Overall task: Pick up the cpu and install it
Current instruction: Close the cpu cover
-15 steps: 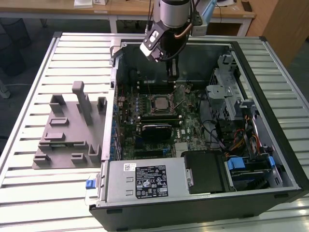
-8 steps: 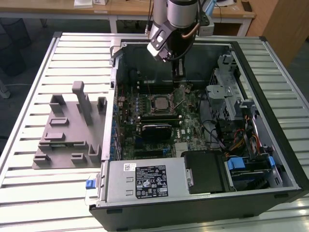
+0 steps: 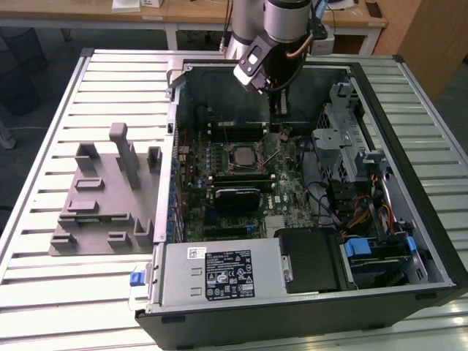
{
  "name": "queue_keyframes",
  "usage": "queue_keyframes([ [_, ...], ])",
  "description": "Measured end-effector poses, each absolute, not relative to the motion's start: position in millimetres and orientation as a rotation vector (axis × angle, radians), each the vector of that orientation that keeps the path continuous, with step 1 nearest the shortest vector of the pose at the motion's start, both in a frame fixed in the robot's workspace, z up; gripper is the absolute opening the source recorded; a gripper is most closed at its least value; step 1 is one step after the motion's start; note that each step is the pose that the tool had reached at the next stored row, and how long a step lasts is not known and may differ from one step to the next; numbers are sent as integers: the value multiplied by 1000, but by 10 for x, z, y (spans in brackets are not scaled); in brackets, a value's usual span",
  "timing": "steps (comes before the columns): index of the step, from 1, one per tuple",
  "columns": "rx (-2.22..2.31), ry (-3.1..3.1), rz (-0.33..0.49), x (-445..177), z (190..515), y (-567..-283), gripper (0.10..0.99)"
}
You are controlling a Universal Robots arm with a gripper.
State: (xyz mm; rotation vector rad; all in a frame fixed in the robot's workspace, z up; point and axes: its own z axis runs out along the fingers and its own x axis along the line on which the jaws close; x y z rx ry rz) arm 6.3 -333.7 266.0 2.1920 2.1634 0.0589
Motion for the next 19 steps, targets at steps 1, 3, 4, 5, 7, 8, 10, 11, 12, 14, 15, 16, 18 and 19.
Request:
queue_keyframes([
  [1, 2192, 2163, 60, 68, 2660, -3338, 106],
  [3, 2190, 2162, 63, 80, 2657, -3337, 106],
  [4, 2190, 2161, 64, 91, 2654, -3337, 106],
  [5, 2190, 2161, 64, 104, 2650, -3337, 106],
  [7, 2189, 2160, 66, 136, 2643, -3337, 106],
  [8, 2189, 2160, 66, 153, 2638, -3337, 106],
  [10, 2188, 2160, 67, 188, 2629, -3337, 106],
  [11, 2188, 2159, 68, 205, 2624, -3337, 106],
  [12, 2188, 2159, 68, 220, 2620, -3337, 106],
  [14, 2187, 2159, 69, 253, 2610, -3337, 106],
  [15, 2187, 2159, 69, 270, 2607, -3338, 106],
  [16, 2187, 2158, 69, 288, 2603, -3338, 106],
  [18, 2187, 2159, 69, 326, 2597, -3337, 106],
  [19, 2187, 2159, 69, 341, 2594, -3337, 106],
])
